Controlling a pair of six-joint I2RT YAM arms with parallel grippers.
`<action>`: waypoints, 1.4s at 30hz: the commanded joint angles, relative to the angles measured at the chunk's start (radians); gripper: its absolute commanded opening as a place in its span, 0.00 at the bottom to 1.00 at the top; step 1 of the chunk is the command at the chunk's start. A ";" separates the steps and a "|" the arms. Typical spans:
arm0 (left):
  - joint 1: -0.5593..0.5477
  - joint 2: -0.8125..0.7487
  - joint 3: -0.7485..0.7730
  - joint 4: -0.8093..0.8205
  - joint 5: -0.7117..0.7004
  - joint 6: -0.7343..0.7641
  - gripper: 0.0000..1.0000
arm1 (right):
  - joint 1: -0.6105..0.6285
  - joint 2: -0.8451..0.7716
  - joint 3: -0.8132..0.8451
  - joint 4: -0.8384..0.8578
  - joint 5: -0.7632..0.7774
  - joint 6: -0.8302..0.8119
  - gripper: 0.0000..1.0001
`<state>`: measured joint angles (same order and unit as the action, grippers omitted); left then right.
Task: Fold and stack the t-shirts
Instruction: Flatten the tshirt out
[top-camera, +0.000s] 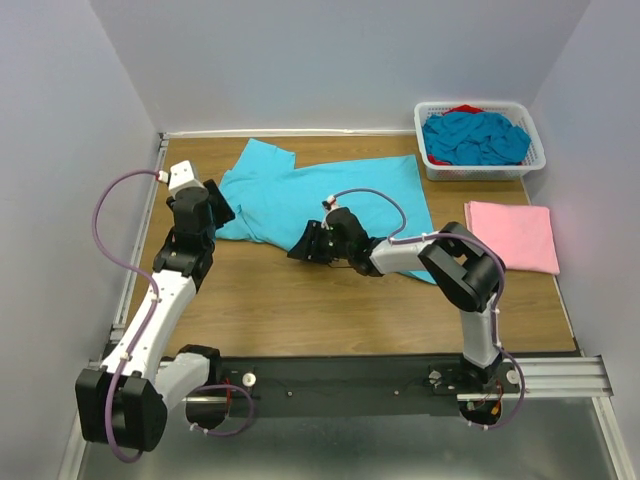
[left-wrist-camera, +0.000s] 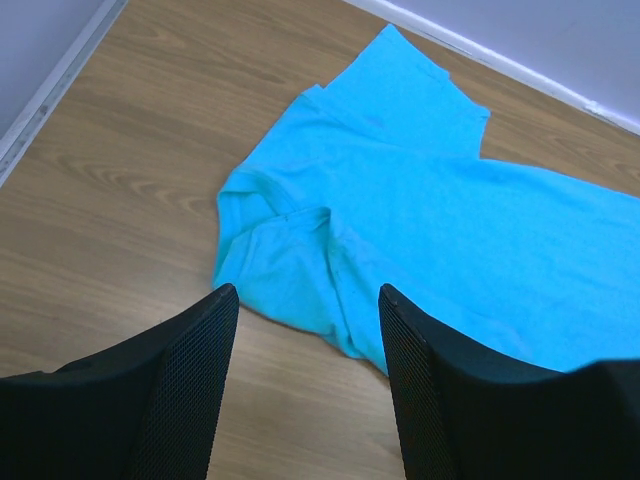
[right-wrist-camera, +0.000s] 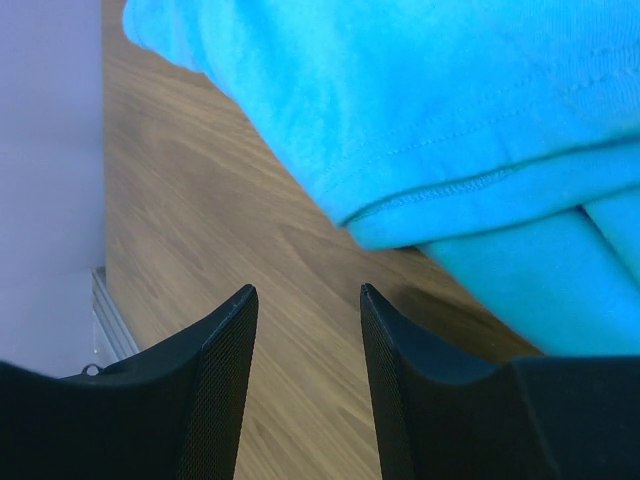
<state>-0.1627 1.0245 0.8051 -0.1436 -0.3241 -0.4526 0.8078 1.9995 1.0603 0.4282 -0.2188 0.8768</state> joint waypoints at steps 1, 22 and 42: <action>0.005 -0.063 -0.063 0.094 -0.064 -0.003 0.66 | 0.033 0.042 -0.010 0.058 0.117 0.093 0.53; 0.005 -0.027 -0.044 0.095 -0.058 0.005 0.66 | 0.045 0.145 0.050 0.055 0.294 0.162 0.50; 0.006 -0.009 -0.041 0.087 -0.040 0.002 0.66 | 0.070 0.044 0.061 -0.003 0.180 0.166 0.09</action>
<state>-0.1627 1.0142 0.7441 -0.0689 -0.3519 -0.4530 0.8612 2.0846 1.1061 0.4755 -0.0105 1.0401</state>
